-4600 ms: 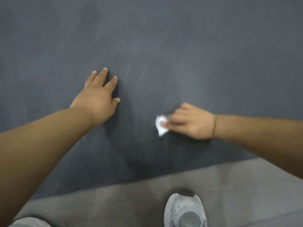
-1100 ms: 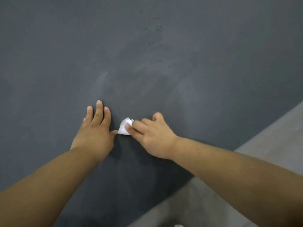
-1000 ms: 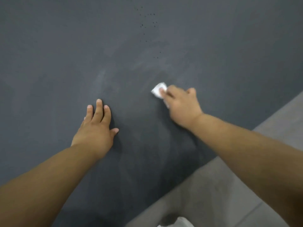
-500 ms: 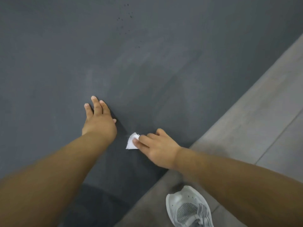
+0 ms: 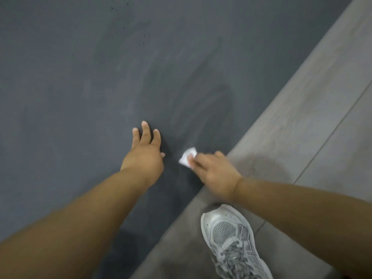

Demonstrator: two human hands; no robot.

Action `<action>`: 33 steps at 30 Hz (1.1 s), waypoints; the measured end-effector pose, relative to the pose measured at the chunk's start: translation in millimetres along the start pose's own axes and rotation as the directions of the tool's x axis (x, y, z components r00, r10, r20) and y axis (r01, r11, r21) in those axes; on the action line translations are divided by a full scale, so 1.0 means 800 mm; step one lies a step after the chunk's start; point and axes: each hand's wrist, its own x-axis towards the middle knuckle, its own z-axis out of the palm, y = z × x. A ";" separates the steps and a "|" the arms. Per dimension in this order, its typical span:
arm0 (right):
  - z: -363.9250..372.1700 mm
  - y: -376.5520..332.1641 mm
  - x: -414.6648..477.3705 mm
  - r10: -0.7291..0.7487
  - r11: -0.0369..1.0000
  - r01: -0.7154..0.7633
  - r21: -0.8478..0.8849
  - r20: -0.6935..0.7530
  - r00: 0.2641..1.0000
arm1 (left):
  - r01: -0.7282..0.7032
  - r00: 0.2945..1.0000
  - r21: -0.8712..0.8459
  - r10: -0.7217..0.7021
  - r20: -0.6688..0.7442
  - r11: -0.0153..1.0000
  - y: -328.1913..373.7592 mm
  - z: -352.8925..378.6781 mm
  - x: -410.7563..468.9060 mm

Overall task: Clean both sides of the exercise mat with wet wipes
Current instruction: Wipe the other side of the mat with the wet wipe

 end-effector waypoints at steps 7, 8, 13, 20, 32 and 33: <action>-0.012 0.083 0.007 0.101 0.991 -0.115 -0.065 -0.194 0.976 | 0.031 0.998 0.130 -0.023 -0.061 0.991 0.000 0.005 0.003; -0.031 0.116 0.013 0.312 0.947 -0.321 -0.003 -0.238 0.920 | 0.027 0.997 0.111 -0.019 -0.078 0.993 0.000 0.002 0.003; -0.094 0.207 0.020 0.802 0.595 -0.786 0.169 -0.188 0.567 | -0.011 0.968 -0.008 0.009 -0.250 1.000 0.002 -0.023 0.016; -0.010 0.022 0.005 0.008 0.992 -0.014 0.123 0.048 0.999 | 0.033 0.964 -0.173 -0.077 -0.255 0.984 0.035 -0.083 0.078; -0.126 0.298 0.074 0.845 0.523 -0.843 0.128 -0.202 0.494 | 0.159 0.985 -0.107 -0.165 -0.058 0.982 0.079 -0.141 0.160; -0.128 0.293 0.081 0.838 0.537 -0.835 0.118 -0.190 0.512 | 0.162 0.984 -0.098 -0.168 -0.056 0.982 0.078 -0.142 0.162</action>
